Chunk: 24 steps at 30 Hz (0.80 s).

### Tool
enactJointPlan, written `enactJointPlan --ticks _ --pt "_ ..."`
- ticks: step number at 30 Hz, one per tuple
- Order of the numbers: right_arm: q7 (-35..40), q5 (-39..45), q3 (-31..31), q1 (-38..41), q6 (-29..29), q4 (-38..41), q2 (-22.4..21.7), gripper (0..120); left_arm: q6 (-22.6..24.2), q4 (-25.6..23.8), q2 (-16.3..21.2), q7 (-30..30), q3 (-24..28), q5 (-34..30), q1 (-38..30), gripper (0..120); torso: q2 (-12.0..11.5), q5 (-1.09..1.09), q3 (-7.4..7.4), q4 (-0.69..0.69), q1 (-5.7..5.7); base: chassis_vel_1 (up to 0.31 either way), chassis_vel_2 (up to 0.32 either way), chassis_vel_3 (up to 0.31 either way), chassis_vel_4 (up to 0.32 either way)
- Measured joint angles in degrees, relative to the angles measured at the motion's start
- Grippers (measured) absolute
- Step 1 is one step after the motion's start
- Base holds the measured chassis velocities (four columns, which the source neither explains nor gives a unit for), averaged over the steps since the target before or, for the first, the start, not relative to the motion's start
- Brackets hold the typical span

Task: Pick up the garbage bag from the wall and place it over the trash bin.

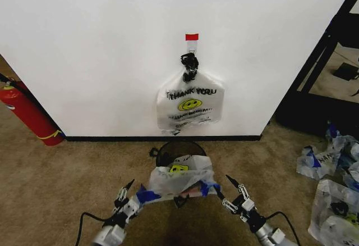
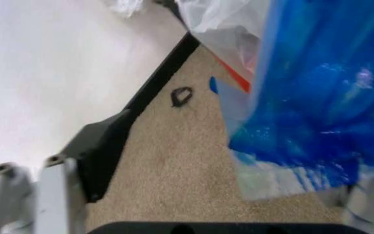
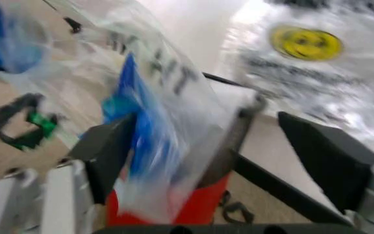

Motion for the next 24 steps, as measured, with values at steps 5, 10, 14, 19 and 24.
enactJointPlan --ticks 5,10,14,19,24 --pt "-2.0 -0.7 0.6 -0.5 0.1 2.2 -0.4 97 -2.1 -0.1 -1.2 0.7 0.8 2.2 0.1 99 0.0 0.00 0.00 0.00 0.00 0.000 0.000 0.000 0.000" --pt "-0.2 -0.6 0.0 0.3 0.1 2.4 0.2 100 -2.2 0.6 -4.2 0.0 2.2 -0.5 -5.5 100 0.0 -0.01 0.00 -0.01 0.00 0.000 0.000 0.000 0.000" --pt "0.5 -0.6 -0.8 1.0 0.1 2.3 0.5 100 -1.1 0.8 -4.9 -0.3 2.7 -3.2 -8.3 100 0.0 0.01 0.01 -0.01 0.00 0.000 0.000 0.000 0.000" --pt "1.0 -2.0 -1.8 2.2 0.1 2.0 1.2 100 0.8 0.8 -5.2 -0.1 3.5 -5.5 -10.8 100 0.0 0.01 0.01 -0.01 0.00 0.000 0.000 0.000 0.000" --pt "2.0 -7.5 -2.3 4.7 0.1 1.4 1.7 100 1.7 1.8 -5.3 0.0 4.6 -7.0 -12.4 100 0.0 0.00 0.01 0.00 0.00 0.000 0.000 0.000 0.000"
